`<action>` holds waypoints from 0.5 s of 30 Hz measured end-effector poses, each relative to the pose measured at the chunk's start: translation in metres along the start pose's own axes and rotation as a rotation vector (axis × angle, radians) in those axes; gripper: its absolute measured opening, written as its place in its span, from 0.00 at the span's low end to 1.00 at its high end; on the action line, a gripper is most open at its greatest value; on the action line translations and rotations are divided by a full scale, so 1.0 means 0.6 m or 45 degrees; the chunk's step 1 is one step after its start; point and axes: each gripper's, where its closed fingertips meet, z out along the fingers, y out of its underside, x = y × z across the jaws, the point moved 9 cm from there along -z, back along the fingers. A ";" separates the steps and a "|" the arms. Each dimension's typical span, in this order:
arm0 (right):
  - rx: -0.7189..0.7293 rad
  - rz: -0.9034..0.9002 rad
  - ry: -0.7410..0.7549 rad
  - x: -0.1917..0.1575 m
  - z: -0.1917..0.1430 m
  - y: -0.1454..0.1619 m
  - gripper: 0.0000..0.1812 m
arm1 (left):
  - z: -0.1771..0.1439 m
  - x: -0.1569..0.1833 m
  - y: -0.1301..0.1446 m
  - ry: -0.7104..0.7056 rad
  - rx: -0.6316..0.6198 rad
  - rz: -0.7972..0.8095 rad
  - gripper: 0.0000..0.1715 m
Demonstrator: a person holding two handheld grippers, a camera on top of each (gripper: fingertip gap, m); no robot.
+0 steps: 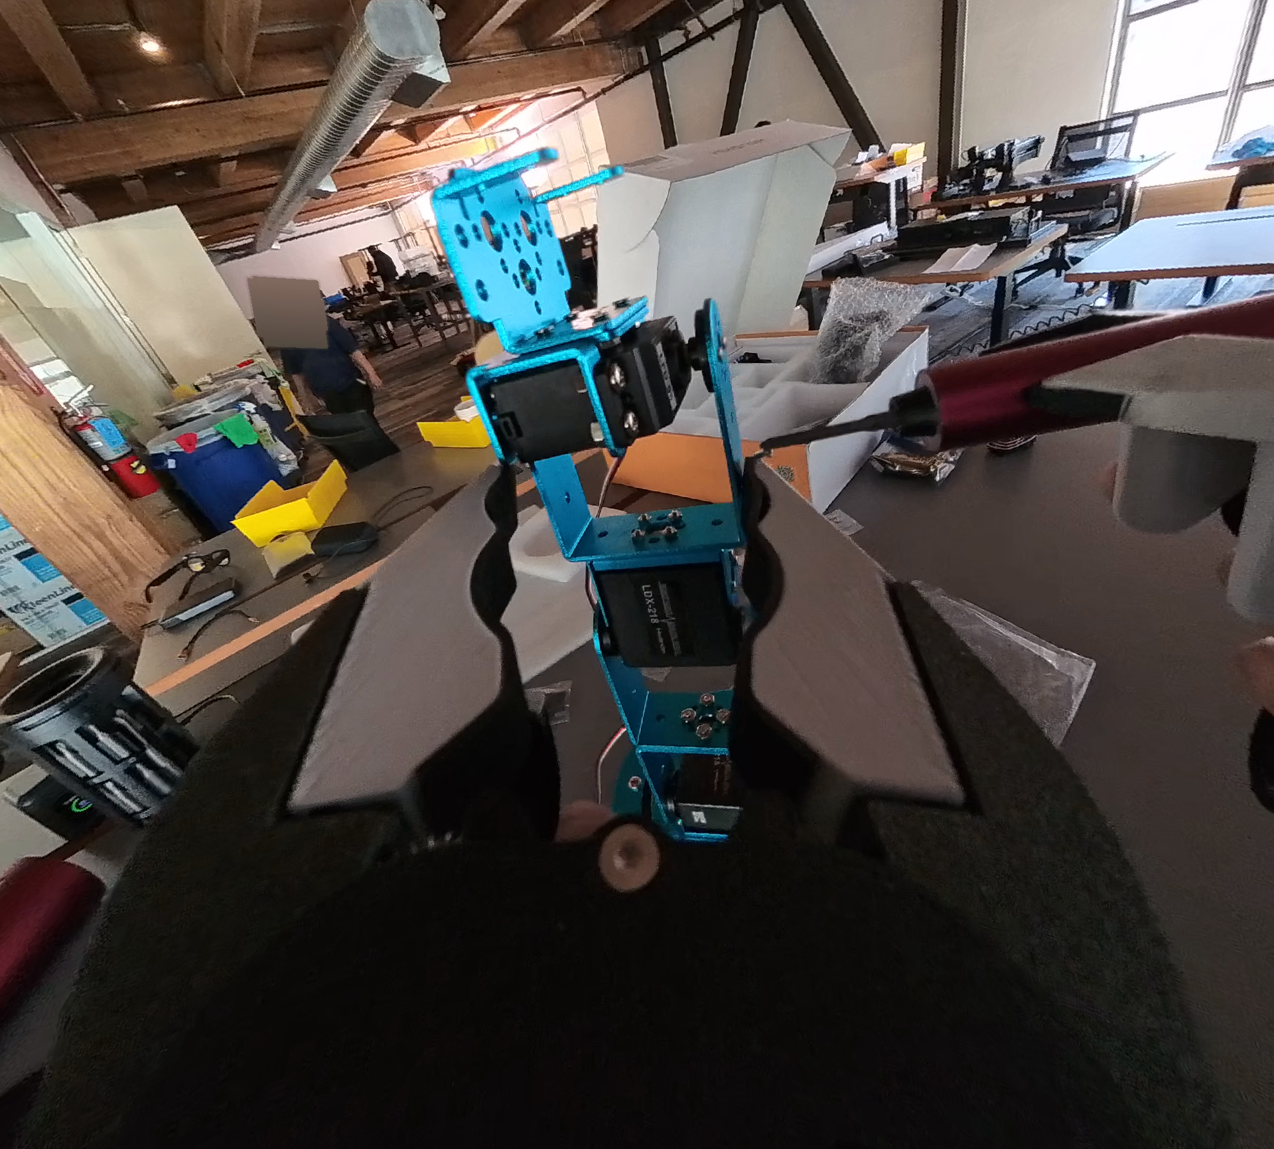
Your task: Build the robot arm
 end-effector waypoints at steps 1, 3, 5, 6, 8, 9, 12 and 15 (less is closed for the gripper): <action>-0.002 -0.001 0.001 0.000 0.000 0.000 0.12 | 0.000 0.000 0.000 -0.003 0.000 0.005 0.38; -0.003 0.005 0.001 0.000 -0.001 0.000 0.12 | -0.002 0.001 0.000 -0.009 0.002 0.012 0.38; -0.010 0.014 0.001 0.000 -0.001 0.001 0.12 | -0.003 0.002 0.000 -0.013 0.008 0.012 0.38; -0.012 0.018 -0.001 0.000 -0.001 0.000 0.12 | -0.004 0.002 -0.001 -0.016 0.009 0.014 0.38; -0.010 0.024 -0.006 -0.001 -0.002 -0.002 0.12 | -0.008 0.004 0.000 -0.025 0.016 0.034 0.37; -0.009 0.027 -0.011 -0.001 -0.002 -0.004 0.12 | -0.010 0.005 0.000 -0.033 0.019 0.057 0.37; -0.017 0.038 -0.028 -0.003 -0.001 -0.009 0.12 | -0.021 0.009 0.003 -0.073 0.031 0.172 0.37; -0.042 0.043 -0.046 -0.006 0.001 -0.012 0.12 | -0.035 0.014 0.009 -0.085 0.025 0.250 0.37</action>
